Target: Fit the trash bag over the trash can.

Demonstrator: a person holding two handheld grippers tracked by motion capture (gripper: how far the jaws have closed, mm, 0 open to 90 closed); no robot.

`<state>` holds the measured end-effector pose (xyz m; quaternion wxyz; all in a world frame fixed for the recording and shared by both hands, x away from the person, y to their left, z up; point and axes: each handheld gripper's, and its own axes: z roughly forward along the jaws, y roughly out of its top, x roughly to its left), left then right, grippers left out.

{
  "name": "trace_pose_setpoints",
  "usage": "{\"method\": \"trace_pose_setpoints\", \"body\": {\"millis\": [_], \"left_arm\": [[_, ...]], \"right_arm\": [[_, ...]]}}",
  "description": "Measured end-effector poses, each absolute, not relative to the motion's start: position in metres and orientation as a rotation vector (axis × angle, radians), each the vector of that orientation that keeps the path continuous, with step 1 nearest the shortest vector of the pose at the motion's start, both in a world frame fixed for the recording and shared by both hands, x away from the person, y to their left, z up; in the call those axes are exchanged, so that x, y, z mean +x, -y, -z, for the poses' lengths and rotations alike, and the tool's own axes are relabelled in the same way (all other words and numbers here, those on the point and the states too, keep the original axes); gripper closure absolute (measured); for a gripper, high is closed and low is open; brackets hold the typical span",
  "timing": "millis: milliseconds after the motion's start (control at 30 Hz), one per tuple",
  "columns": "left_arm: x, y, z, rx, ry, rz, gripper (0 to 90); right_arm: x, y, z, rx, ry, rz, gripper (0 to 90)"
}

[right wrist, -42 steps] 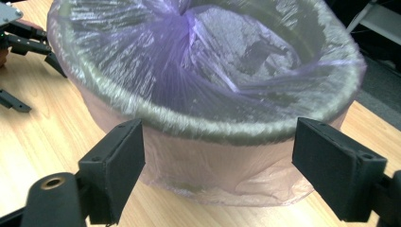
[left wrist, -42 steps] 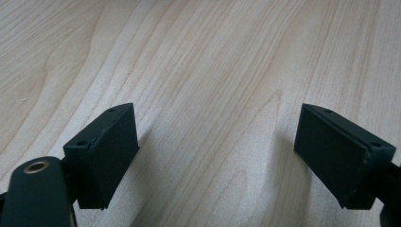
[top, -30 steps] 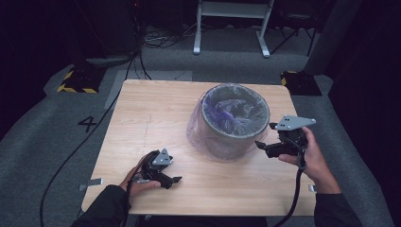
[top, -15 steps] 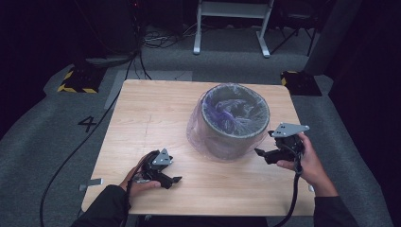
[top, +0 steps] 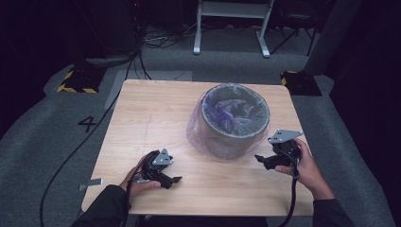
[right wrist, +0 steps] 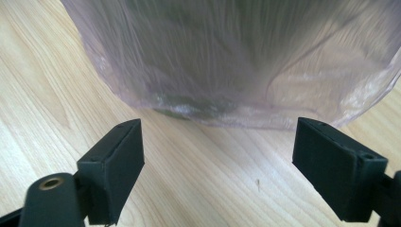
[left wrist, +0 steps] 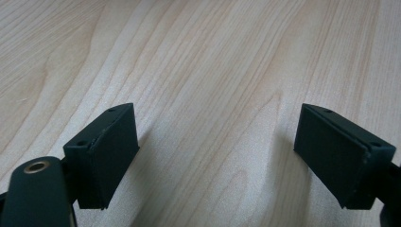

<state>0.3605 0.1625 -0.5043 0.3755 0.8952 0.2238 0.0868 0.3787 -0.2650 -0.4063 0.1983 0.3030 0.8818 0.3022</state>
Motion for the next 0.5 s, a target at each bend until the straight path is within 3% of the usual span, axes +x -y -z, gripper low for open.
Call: {"method": "trace_pose_setpoints", "body": {"millis": [500], "left_arm": [[0.360,-0.163,0.504,2.291,-0.572,-0.222,13.9]], "right_arm": [[0.376,0.274,0.437,0.880,-2.489,-0.778,18.3]]}}
